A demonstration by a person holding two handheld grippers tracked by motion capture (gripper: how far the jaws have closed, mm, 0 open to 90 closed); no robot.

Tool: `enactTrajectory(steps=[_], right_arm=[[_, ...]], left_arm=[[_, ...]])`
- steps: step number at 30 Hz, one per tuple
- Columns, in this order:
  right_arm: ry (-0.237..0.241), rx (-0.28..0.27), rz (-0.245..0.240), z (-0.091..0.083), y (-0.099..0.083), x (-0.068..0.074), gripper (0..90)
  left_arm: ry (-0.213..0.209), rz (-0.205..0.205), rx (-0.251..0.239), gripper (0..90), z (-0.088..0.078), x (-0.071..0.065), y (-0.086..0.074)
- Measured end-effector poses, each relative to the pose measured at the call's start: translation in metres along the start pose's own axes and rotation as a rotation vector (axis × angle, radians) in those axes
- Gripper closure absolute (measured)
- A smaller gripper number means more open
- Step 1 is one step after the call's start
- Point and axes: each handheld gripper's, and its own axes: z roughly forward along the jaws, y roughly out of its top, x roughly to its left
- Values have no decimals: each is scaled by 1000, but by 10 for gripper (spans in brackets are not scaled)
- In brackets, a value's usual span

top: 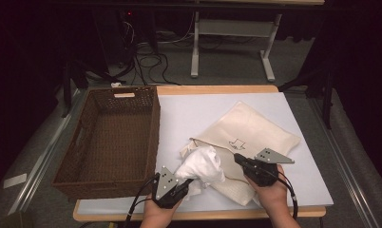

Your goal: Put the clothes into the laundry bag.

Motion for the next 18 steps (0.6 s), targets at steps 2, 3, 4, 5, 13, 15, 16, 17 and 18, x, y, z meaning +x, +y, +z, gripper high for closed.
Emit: enactTrajectory(steps=[2, 3, 4, 5, 13, 15, 16, 17, 18], right_arm=[[3, -7, 2, -1, 0, -1, 883], [7, -10, 4, -1, 1, -1, 883], [4, -12, 9, -2, 1, 0, 883], [6, -12, 9, -2, 1, 0, 883], [27, -44, 42, -8, 4, 0, 883], [25, -54, 47, -11, 5, -1, 883], [29, -60, 44, -12, 5, -2, 883], [29, -62, 48, -13, 5, -3, 883], [28, -68, 45, -14, 5, -4, 883]], left_arm=[[-9, 8, 13, 731, 4, -3, -1], [-13, 13, 17, 730, 6, -4, -2], [-14, 16, 20, 730, 8, -5, -3], [-16, 17, 26, 730, 11, -5, -4], [-25, 32, 106, 721, 34, -7, -8], [-15, 37, 138, 717, 41, -6, -9], [-17, 42, 156, 716, 44, -6, -10], [-20, 39, 161, 714, 46, -6, -10], [-25, 35, 163, 714, 48, -5, -9]])
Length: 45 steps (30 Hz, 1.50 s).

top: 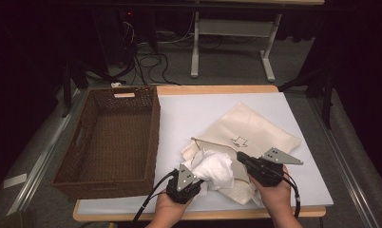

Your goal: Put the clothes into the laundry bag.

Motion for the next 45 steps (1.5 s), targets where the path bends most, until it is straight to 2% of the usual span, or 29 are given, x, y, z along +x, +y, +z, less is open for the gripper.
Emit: enactTrajectory(steps=[2, 8, 14, 17, 19, 21, 23, 24, 27, 29, 31, 32, 35, 37, 40, 45], right_arm=[[4, -5, 12, -1, 1, 0, 883], [2, -21, 10, -3, 3, 0, 883], [7, -31, 4, -5, 4, 1, 882], [14, -31, 8, -5, 3, 2, 883], [23, -32, 8, -5, 3, 2, 883], [28, -29, 3, -4, 3, 3, 883], [32, -26, 3, -2, 3, 4, 884], [31, -20, -1, -2, 2, 4, 884], [33, -19, -4, -2, 2, 5, 884], [34, -25, -1, -2, 2, 4, 884], [37, -24, 7, -2, 2, 3, 885], [42, -25, 5, -2, 2, 3, 885], [51, -31, 15, -3, 3, 3, 885], [53, -38, 18, -3, 3, 3, 885], [54, -36, 16, -5, 2, 4, 884], [56, -46, 23, -6, 2, 2, 884]], left_arm=[[2, -18, 6, 713, 2, 1, 1], [7, -24, 27, 698, 5, 2, 3], [-21, -94, 32, 649, 8, 10, 8], [-35, -99, -21, 601, 3, 7, 12], [-43, -109, -39, 572, -1, 5, 14], [-44, -96, -56, 569, -5, 2, 14], [-30, -84, -67, 660, -8, -1, 14], [-27, -91, -70, 663, -9, -1, 15], [24, -76, -93, 699, -16, -2, 18], [71, -47, -88, 720, -20, -4, 21], [115, 16, -56, 739, -21, -8, 24], [120, 28, -41, 743, -20, -10, 25], [108, 8, -10, 750, -12, -10, 24], [105, 11, -5, 751, -7, -9, 21], [93, -15, 11, 748, 0, -6, 17], [86, -20, 18, 715, 10, -6, 16]])
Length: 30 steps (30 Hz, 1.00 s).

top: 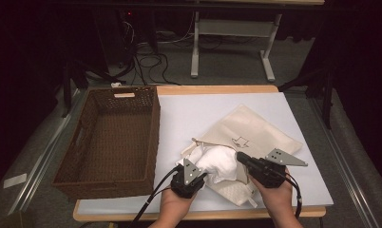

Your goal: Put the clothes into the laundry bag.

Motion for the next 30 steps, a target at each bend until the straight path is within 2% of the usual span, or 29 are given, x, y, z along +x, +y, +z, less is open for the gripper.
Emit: enactTrajectory(steps=[3, 6, 8, 11, 15, 17, 20, 22, 24, 26, 30], right_arm=[[1, 2, -4, 1, 0, 0, 884], [-2, 13, -10, 3, -1, 0, 884], [-3, 12, -6, 3, -2, 0, 884], [-4, 9, -10, 2, -1, 0, 884], [-6, 1, -13, 1, 0, 0, 884], [-10, -1, -17, 1, 0, 1, 884], [-10, 2, -15, 1, 0, 1, 884], [-9, 5, -18, 1, 0, 1, 884], [-11, 4, -17, 1, 0, 1, 884], [-8, 2, -16, 2, 0, 1, 884], [-6, 5, -23, 3, 0, 3, 884]], left_arm=[[-4, -1, 16, 694, 5, 0, 1], [10, 18, 29, 633, 7, -2, 2], [-1, 4, 27, 583, 5, -1, 2], [-32, -17, -12, 482, -1, -2, 3], [-53, 2, -70, 417, -8, -5, 2], [-72, 10, -90, 464, -10, -5, 1], [-89, -2, -123, 537, -14, -4, 1], [-77, 21, -145, 680, -18, -6, 1], [-42, 38, -152, 801, -22, -7, 2], [-38, 38, -153, 842, -26, -5, 3], [-32, 47, -143, 848, -24, -5, 3]])
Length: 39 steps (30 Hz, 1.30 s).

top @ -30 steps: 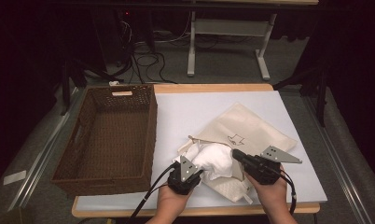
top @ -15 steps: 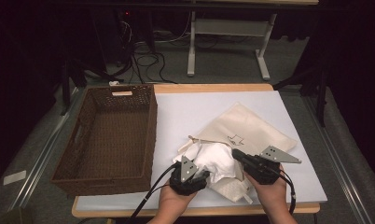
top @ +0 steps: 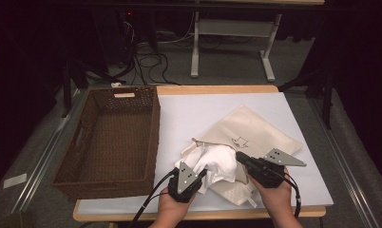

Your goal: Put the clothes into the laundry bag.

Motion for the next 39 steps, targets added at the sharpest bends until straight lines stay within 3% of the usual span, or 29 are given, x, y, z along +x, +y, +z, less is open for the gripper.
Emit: enactTrajectory(steps=[3, 7, 16, 19, 22, 26, 29, 30, 34, 36, 39], right_arm=[[-4, -1, 3, 0, 0, 0, 884], [-1, -8, 3, -2, 1, 0, 884], [3, -19, -10, -3, 2, 3, 884], [5, -19, -14, -2, 2, 4, 884], [15, -16, -19, -2, 2, 4, 884], [8, -17, -9, -4, 1, 4, 883], [11, -17, -14, -4, 1, 3, 883], [11, -17, -17, -4, 1, 4, 883], [2, -14, -20, -4, 0, 4, 883], [-3, -12, -21, -4, 0, 5, 883], [-1, -12, -24, -3, 1, 5, 883]], left_arm=[[2, 16, 39, 856, 9, -4, -2], [1, 1, 73, 857, 20, -7, -5], [-16, -40, 58, 809, 34, -10, 14], [-54, -55, 75, 698, 44, -12, 15], [-85, -70, 46, 585, 47, -13, 15], [-102, -34, 6, 431, 39, -17, 12], [-127, -38, -13, 359, 28, -17, 10], [-134, -38, -12, 358, 24, -17, 8], [-163, -104, -18, 401, 12, -12, 3], [-164, -96, -35, 552, 9, -11, 2], [-128, -82, -37, 802, 12, -10, 3]])
